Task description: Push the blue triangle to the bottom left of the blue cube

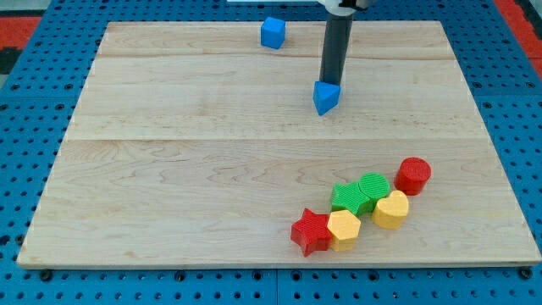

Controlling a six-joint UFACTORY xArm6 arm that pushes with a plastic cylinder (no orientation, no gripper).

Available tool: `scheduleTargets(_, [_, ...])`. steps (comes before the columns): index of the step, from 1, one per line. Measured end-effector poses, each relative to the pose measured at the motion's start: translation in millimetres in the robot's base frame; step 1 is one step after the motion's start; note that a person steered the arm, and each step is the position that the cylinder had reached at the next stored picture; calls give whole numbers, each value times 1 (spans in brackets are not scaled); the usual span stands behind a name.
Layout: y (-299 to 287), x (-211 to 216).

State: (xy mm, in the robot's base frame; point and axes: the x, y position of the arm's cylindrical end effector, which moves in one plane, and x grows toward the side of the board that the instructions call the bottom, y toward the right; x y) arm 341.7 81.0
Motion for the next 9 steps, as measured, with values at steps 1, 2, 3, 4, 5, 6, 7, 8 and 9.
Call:
scheduleTargets(1, [33,17])
scheduleTargets(2, [56,45])
scheduleTargets(3, [-16,33])
scheduleTargets(4, [-122,-4])
scheduleTargets(5, [-175,-36])
scheduleTargets(6, [-166,35])
scheduleTargets(7, [-110,28])
scheduleTargets(8, [-104,12])
scheduleTargets(9, [-138,-44])
